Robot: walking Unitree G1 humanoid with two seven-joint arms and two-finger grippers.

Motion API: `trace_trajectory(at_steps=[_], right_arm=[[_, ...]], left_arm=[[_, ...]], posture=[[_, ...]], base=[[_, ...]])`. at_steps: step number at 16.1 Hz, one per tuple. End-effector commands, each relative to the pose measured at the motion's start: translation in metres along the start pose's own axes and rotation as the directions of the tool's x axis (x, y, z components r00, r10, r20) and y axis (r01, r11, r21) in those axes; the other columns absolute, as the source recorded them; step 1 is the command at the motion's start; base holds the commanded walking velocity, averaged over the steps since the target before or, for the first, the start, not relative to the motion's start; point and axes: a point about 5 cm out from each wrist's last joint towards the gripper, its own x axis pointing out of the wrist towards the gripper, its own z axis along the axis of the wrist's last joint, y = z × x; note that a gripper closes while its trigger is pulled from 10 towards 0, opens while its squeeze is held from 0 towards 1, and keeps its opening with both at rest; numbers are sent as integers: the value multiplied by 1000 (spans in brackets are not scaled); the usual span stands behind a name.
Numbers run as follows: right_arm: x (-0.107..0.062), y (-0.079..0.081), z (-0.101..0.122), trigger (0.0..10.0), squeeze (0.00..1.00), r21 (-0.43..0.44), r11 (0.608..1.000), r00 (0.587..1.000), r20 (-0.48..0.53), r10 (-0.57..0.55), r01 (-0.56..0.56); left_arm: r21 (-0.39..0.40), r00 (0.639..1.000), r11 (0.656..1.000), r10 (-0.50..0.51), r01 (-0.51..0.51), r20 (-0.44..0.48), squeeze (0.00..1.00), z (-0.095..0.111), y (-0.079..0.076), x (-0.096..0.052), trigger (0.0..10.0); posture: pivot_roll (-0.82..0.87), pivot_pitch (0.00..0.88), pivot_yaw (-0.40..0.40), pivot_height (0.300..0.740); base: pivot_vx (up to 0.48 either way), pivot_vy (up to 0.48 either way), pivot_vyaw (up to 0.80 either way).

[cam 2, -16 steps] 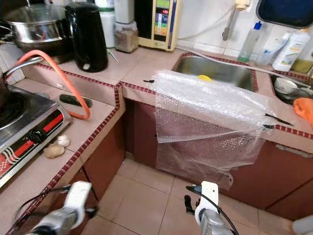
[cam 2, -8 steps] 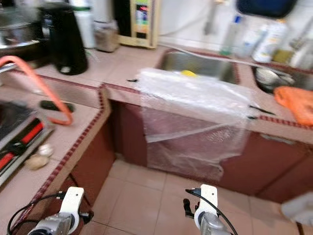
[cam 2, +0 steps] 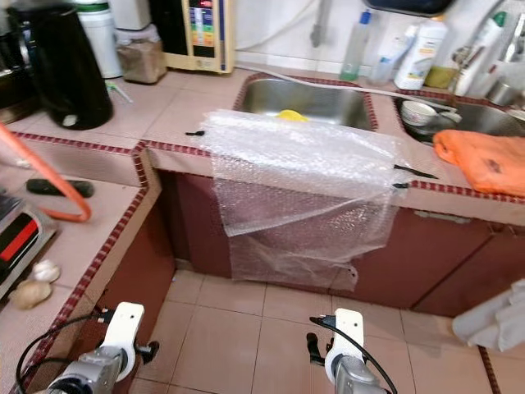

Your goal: Kitchen organization

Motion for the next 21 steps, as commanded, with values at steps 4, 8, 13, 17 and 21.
trace_trajectory(at_steps=[4, 8, 13, 17, 21], right_arm=[[0, -2, 1, 10000, 0, -5, 1000, 1000, 0, -2, 2], [0, -2, 0, 10000, 0, -8, 1000, 1000, -3, 1, -1], [0, -2, 1, 10000, 0, -4, 1000, 1000, -2, -3, 3], [0, -2, 2, 10000, 0, -6, 1000, 1000, 4, -3, 3], [0, 0, 2, 10000, 0, -8, 1000, 1000, -5, -1, 1]], left_arm=[[-60, 1000, 998, -27, 27, -3, 0, 3, -6, 1, 10000], [-40, 999, 998, -45, 45, 6, 0, 6, -7, 1, 10000], [6, 998, 999, -54, 54, 12, 0, 9, -9, 1, 10000], [59, 998, 997, -49, 47, 35, 0, 14, -9, 1, 10000], [130, 997, 990, -57, 49, 60, 0, 23, -11, 1, 10000]], posture=[[-13, 0, -42, 740], [-11, 0, -42, 740], [-15, 0, -39, 740], [-11, 0, -41, 740], [-7, 0, -41, 740]], base=[[0, 0, -755], [0, 0, -753], [0, 0, -744], [0, 0, -297], [0, 0, -306]])
